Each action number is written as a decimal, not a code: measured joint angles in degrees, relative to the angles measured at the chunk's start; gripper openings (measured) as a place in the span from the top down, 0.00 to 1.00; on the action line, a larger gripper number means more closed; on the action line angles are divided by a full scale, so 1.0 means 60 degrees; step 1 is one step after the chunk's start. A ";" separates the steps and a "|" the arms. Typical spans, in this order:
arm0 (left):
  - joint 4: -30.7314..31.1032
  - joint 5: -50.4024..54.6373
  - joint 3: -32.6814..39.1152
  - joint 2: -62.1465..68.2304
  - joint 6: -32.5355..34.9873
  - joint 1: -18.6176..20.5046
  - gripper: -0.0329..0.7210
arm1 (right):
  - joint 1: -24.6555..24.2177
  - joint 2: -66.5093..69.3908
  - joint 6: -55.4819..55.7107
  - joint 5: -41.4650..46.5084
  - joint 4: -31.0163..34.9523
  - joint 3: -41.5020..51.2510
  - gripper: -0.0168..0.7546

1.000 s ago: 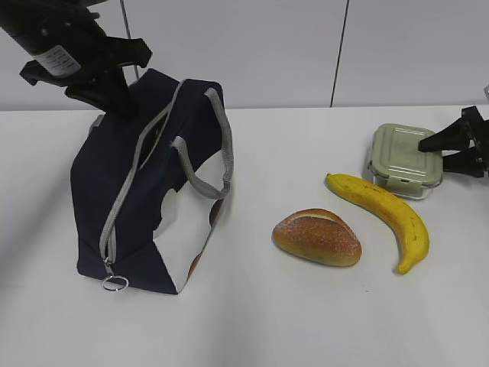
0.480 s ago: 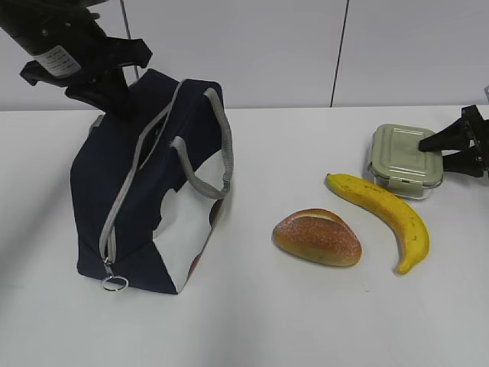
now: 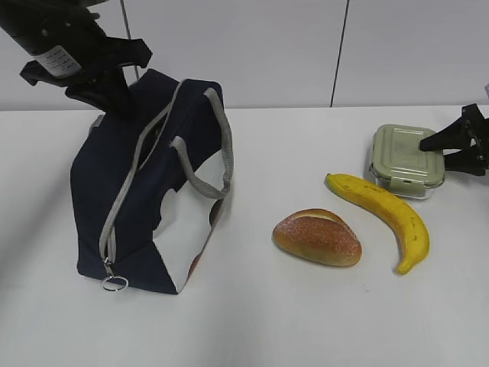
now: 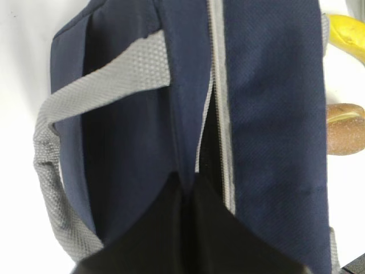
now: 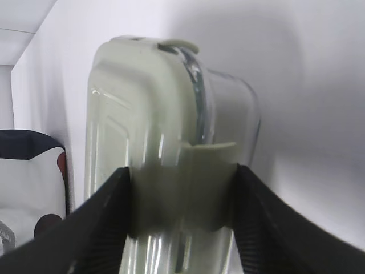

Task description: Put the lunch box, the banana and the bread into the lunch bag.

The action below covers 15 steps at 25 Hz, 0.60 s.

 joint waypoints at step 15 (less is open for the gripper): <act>0.0000 -0.0023 0.0000 0.0000 0.0000 0.0000 0.96 | 0.0189 -0.0198 0.0273 -0.0169 -0.0192 0.0000 0.49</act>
